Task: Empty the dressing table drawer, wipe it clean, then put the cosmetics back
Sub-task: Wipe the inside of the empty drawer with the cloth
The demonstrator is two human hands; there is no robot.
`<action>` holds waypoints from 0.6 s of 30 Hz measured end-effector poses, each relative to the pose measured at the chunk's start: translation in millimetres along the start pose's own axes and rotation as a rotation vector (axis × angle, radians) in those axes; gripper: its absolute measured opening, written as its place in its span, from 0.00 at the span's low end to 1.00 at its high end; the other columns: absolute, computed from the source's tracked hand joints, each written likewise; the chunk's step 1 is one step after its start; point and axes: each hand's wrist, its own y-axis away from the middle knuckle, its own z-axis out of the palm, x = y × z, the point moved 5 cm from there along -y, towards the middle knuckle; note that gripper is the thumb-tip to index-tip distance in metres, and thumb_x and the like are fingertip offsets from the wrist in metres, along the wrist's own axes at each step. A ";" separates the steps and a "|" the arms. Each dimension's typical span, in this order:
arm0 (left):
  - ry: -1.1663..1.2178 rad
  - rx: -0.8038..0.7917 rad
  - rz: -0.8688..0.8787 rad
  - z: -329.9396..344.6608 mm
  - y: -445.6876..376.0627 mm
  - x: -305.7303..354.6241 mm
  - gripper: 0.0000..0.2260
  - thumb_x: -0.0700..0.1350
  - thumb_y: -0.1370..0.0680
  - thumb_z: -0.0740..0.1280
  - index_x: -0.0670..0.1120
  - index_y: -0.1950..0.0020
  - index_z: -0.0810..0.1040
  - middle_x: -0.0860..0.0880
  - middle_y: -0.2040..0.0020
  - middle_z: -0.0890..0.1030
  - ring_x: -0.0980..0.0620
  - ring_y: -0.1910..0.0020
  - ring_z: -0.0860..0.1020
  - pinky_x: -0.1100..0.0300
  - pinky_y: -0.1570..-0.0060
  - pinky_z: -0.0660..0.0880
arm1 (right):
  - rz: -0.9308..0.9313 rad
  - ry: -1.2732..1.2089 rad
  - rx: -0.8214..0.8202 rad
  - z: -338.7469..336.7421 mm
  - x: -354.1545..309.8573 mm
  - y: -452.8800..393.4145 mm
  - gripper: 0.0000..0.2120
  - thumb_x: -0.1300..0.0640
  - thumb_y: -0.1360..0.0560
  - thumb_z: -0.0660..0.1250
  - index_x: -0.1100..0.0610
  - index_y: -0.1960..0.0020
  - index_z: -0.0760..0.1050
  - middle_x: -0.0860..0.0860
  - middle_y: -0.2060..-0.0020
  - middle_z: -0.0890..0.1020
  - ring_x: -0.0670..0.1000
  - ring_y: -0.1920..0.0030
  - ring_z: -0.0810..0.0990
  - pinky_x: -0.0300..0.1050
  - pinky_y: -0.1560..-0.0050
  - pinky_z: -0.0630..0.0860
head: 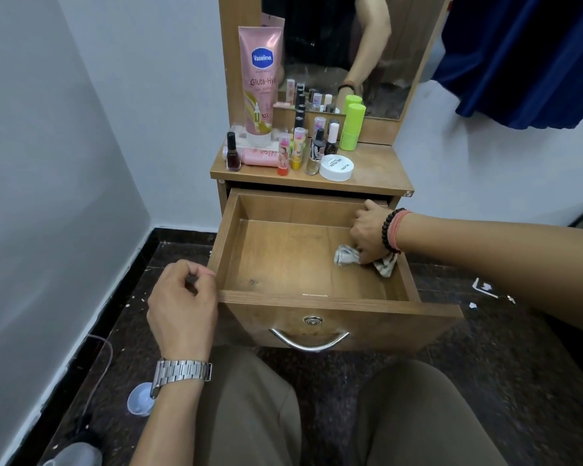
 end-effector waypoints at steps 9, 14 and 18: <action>0.005 -0.009 -0.009 0.2 0.9 2.1 0.07 0.40 0.26 0.64 0.49 0.63 0.77 0.53 0.60 0.79 0.50 0.61 0.74 0.57 0.60 0.65 | -0.167 -0.371 -0.364 51.8 -28.6 24.6 0.21 0.39 0.27 0.62 0.53 0.49 0.82 0.54 0.53 0.84 0.53 0.61 0.74 0.51 0.46 0.74; 0.007 -0.006 -0.014 1.3 0.7 1.3 0.07 0.40 0.27 0.64 0.49 0.64 0.77 0.53 0.59 0.80 0.49 0.61 0.75 0.56 0.60 0.67 | -0.191 -0.255 -0.218 22.6 -31.9 28.8 0.14 0.49 0.22 0.61 0.56 0.43 0.78 0.52 0.52 0.81 0.56 0.50 0.77 0.49 0.42 0.72; 0.001 0.004 -0.016 1.9 0.2 0.7 0.07 0.40 0.27 0.64 0.49 0.63 0.77 0.53 0.59 0.79 0.48 0.60 0.75 0.56 0.60 0.68 | 0.026 -0.144 0.204 19.8 -9.7 22.6 0.13 0.52 0.19 0.56 0.55 0.41 0.74 0.53 0.45 0.77 0.54 0.46 0.74 0.48 0.46 0.70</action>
